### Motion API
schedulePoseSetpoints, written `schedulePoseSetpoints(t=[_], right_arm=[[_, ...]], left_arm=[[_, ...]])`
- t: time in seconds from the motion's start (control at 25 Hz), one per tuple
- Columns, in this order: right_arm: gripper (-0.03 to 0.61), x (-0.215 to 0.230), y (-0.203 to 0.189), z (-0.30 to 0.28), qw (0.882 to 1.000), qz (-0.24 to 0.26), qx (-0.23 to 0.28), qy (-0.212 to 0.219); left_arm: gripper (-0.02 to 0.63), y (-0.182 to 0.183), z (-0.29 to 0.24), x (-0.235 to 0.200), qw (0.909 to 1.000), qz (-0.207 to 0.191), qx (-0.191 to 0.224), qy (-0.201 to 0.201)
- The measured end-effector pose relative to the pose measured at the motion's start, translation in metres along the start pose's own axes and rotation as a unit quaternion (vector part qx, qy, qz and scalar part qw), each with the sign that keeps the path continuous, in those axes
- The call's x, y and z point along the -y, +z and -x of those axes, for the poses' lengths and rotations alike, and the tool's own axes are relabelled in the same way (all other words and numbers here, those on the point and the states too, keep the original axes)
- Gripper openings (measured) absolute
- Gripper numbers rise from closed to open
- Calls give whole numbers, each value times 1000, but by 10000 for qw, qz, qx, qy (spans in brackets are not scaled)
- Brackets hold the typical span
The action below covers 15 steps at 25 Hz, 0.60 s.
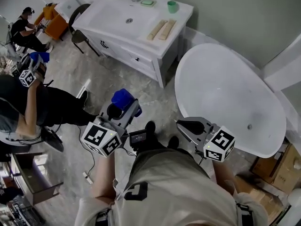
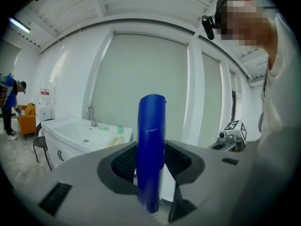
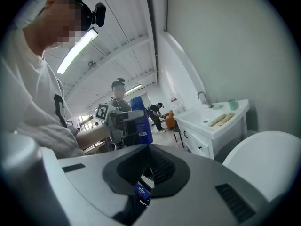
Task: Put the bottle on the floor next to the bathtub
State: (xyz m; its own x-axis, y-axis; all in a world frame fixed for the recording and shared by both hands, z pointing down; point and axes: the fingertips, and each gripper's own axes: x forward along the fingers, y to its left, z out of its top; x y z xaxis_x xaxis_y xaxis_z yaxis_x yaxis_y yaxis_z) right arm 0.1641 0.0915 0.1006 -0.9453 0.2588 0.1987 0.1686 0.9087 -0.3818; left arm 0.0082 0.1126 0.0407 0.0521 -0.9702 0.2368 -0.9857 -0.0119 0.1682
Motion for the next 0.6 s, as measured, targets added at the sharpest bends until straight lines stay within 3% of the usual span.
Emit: schedulePoseSetpoints(t=[0.32,0.6], right_arm=[[29,10,21,-31,9993,-70,-76,-355],[29,6,49,-123,9993,-138,-143,-309]], left_arm=[[206,9,0,-55,9992,223,267,-194],[207,22,-2,-129,9977,170,299,-590]])
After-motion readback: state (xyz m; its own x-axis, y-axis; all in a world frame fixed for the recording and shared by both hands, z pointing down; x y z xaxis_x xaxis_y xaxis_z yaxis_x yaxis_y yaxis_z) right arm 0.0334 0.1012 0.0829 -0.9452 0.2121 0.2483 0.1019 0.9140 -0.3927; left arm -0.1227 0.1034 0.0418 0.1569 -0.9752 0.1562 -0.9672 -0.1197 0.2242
